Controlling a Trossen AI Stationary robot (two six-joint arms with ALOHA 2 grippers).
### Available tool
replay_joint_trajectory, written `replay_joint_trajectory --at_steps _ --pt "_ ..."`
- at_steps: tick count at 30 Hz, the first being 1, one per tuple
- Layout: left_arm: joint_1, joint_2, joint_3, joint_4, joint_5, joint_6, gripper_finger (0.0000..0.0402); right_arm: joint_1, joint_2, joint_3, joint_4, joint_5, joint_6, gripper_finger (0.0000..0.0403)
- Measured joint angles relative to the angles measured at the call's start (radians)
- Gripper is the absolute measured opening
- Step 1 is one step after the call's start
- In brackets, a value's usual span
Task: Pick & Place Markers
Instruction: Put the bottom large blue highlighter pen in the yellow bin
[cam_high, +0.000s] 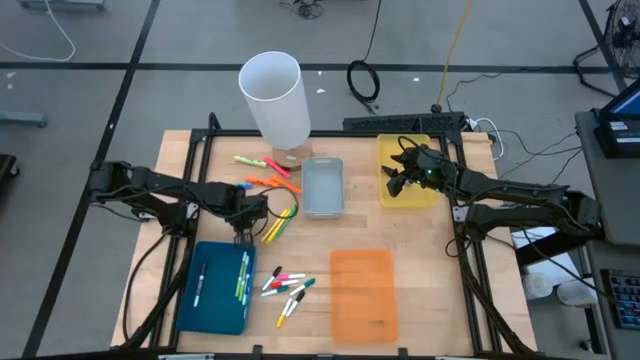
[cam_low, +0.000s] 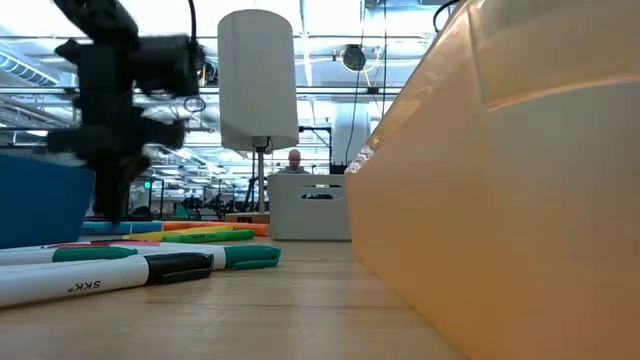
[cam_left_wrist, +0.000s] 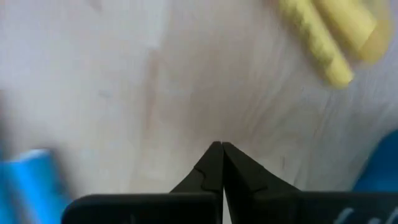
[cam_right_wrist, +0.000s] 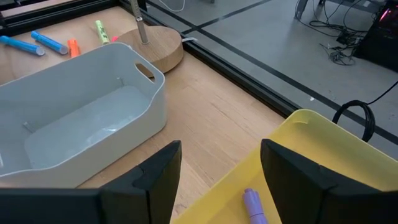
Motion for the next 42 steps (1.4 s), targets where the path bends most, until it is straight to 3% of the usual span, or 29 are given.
replay_joint_trajectory --at_steps 9,13,18,27,31,35,42 --pt "0.002 -0.125 0.080 0.015 -0.037 -0.001 0.0001 0.000 0.000 0.000 -0.001 0.000 0.000 0.0208" --pt "0.002 -0.142 0.081 -0.138 -0.008 -0.101 0.0017 0.000 0.000 0.000 -0.002 0.000 0.000 0.0208" --pt "0.016 -0.143 0.080 -0.352 -0.096 -0.254 0.0072 0.000 0.000 0.000 -0.008 0.000 -0.001 0.0208" --pt "0.023 -0.148 0.080 -0.372 -0.107 -0.248 0.0203 0.000 0.000 0.000 -0.031 0.000 -0.009 0.0208" --pt "0.078 -0.169 0.080 -0.376 -0.107 -0.321 0.0240 0.000 0.000 -0.014 -0.013 0.000 -0.027 0.0208" --pt "0.164 -0.148 0.082 -0.375 -0.074 -0.451 0.0245 -0.002 0.000 -0.021 0.007 0.001 -0.058 0.0208" --pt "0.309 -0.040 0.082 -0.276 -0.076 -0.315 0.0222 -0.002 0.000 -0.021 0.058 0.000 -0.109 0.0208"
